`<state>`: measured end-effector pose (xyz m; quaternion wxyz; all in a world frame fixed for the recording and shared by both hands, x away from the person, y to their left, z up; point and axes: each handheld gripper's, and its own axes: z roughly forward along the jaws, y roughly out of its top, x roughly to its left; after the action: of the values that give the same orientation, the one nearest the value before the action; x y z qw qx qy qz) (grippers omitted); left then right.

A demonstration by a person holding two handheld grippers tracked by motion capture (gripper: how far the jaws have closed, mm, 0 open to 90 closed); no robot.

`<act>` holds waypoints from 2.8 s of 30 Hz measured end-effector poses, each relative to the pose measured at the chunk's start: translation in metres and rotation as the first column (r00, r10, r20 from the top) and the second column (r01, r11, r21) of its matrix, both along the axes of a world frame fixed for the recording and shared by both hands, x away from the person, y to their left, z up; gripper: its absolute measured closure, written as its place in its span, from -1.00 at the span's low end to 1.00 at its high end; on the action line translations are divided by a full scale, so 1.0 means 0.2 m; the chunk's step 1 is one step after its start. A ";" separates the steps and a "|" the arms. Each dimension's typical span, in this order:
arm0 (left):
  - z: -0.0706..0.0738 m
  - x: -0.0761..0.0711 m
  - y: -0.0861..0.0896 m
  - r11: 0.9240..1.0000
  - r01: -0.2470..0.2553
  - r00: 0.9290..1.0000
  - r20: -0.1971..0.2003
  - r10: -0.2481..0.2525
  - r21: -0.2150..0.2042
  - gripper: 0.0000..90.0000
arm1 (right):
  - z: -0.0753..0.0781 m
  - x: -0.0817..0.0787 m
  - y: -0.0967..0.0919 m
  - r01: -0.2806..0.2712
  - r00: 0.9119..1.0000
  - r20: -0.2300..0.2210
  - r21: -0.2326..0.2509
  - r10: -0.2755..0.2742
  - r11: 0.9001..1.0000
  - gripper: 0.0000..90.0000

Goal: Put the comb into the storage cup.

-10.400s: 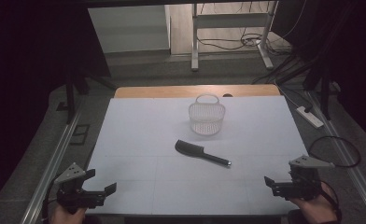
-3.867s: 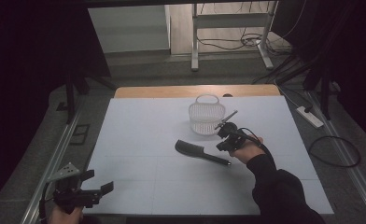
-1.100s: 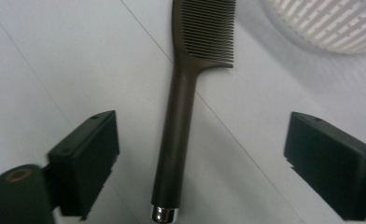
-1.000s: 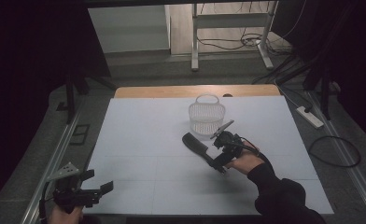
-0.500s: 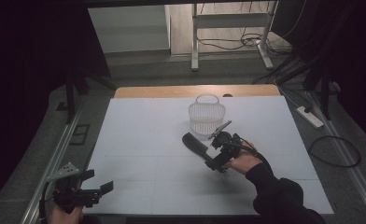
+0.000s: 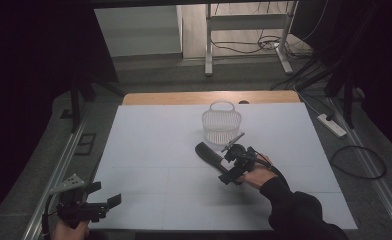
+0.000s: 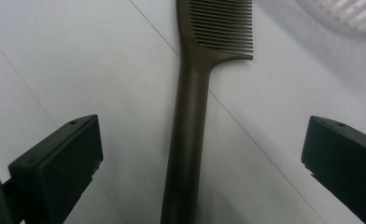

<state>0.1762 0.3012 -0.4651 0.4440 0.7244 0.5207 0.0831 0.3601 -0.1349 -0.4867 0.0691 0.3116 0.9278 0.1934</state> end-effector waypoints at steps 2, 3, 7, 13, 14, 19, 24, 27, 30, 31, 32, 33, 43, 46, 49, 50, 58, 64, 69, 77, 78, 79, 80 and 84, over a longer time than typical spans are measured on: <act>0.00 0.00 0.00 1.000 0.000 1.000 0.000 0.000 0.000 -1.00 | -0.02 0.00 0.00 0.001 1.000 -0.002 -0.003 -0.001 1.000 -1.00; 0.00 0.00 0.00 1.000 0.000 1.000 0.000 0.000 0.000 -1.00 | -0.03 0.01 0.00 0.000 1.000 -0.008 -0.006 0.000 1.000 -1.00; 0.00 0.00 0.00 1.000 0.000 1.000 0.000 0.000 -0.001 -1.00 | -0.07 0.01 0.00 -0.004 1.000 -0.025 -0.030 0.003 1.000 -1.00; 0.00 0.00 0.00 1.000 0.001 1.000 -0.001 -0.001 -0.002 -1.00 | -0.11 0.01 0.02 -0.011 0.999 -0.032 -0.098 0.007 0.995 -1.00; 0.00 0.00 0.00 1.000 0.001 1.000 -0.001 -0.001 -0.002 -1.00 | -0.13 0.01 0.02 -0.022 0.999 -0.031 -0.133 0.018 0.991 -1.00; 0.00 0.00 0.00 1.000 0.001 1.000 -0.002 -0.001 -0.002 -1.00 | -0.14 0.01 0.02 0.000 0.999 -0.049 -0.123 -0.007 0.992 -1.00; 0.00 0.00 0.00 1.000 0.001 1.000 -0.003 -0.001 -0.002 -1.00 | -0.13 0.01 0.02 0.009 0.998 -0.055 -0.121 -0.016 0.993 -0.99; 0.00 0.00 0.00 1.000 0.001 1.000 -0.004 -0.001 -0.001 -1.00 | -0.13 0.01 0.02 0.008 0.998 -0.054 -0.116 -0.014 0.993 -0.89; 0.00 0.00 0.00 1.000 0.002 1.000 -0.004 -0.002 -0.001 -1.00 | -0.11 0.02 0.03 0.009 0.999 -0.049 -0.111 -0.015 0.994 -0.67; 0.00 0.00 0.00 1.000 0.002 1.000 -0.004 -0.002 -0.001 -1.00 | -0.10 0.02 0.03 0.011 0.999 -0.046 -0.106 -0.016 0.994 -0.57; 0.00 0.00 0.00 1.000 0.002 1.000 -0.005 -0.002 -0.001 -1.00 | -0.10 0.02 0.03 0.011 0.999 -0.046 -0.106 -0.016 0.994 -0.57; 0.00 0.00 0.00 1.000 0.002 1.000 -0.005 -0.002 -0.001 -1.00 | -0.10 0.02 0.03 0.009 0.999 -0.041 -0.100 -0.014 0.995 -0.48; 0.00 0.01 0.00 1.000 0.002 1.000 -0.006 -0.002 0.001 -1.00 | -0.07 0.02 0.04 -0.045 0.998 -0.039 -0.084 0.042 0.995 0.53; 0.00 0.00 0.00 1.000 0.001 1.000 -0.005 -0.001 0.000 -1.00 | -0.06 0.01 0.04 -0.058 0.998 -0.041 -0.089 0.054 0.994 0.60; 0.00 0.00 0.00 1.000 0.001 1.000 -0.004 -0.001 -0.001 -1.00 | -0.06 0.02 0.04 -0.059 0.997 -0.046 -0.086 0.056 0.995 0.61; 0.00 0.00 0.00 1.000 0.001 1.000 -0.005 -0.001 -0.001 -1.00 | -0.06 0.02 0.04 -0.062 0.997 -0.044 -0.087 0.058 0.994 0.61; 0.00 0.00 -0.01 1.000 0.004 1.000 0.001 -0.004 0.010 -0.99 | -0.05 -0.01 0.04 -0.089 0.996 -0.019 -0.094 0.088 0.992 0.62; 0.01 0.00 -0.01 1.000 0.017 1.000 0.008 -0.017 0.008 -0.99 | -0.03 -0.02 0.02 -0.095 0.995 -0.002 -0.071 0.095 0.993 0.62; 0.02 0.02 -0.03 0.999 0.032 0.999 0.016 -0.032 0.015 -0.99 | -0.01 -0.04 0.01 -0.107 0.994 0.021 -0.048 0.108 0.993 0.62; 0.02 0.07 -0.08 0.995 0.096 0.995 0.027 -0.096 0.014 -0.98 | 0.02 -0.06 0.00 -0.125 0.991 0.043 -0.025 0.126 0.992 0.62; 0.03 0.08 -0.09 0.995 0.099 0.995 0.030 -0.100 0.014 -0.98 | 0.03 -0.07 -0.01 -0.129 0.990 0.049 -0.021 0.130 0.991 0.62; 0.03 0.09 -0.09 0.995 0.100 0.994 0.035 -0.101 0.018 -0.98 | 0.03 -0.07 -0.01 -0.132 0.990 0.056 -0.020 0.132 0.991 0.62; 0.04 0.10 -0.09 0.995 0.101 0.994 0.041 -0.102 0.022 -0.98 | 0.04 -0.08 -0.01 -0.138 0.989 0.058 -0.016 0.139 0.990 0.62; 0.05 0.13 -0.12 0.994 0.107 0.992 0.066 -0.108 0.014 -1.00 | 0.06 -0.09 -0.02 -0.147 0.986 0.082 0.004 0.146 0.989 0.62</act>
<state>0.2031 0.2780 -0.4561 0.4611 0.7506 0.4654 0.0861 0.3412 -0.1384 -0.4755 0.0910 0.2346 0.9436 0.2151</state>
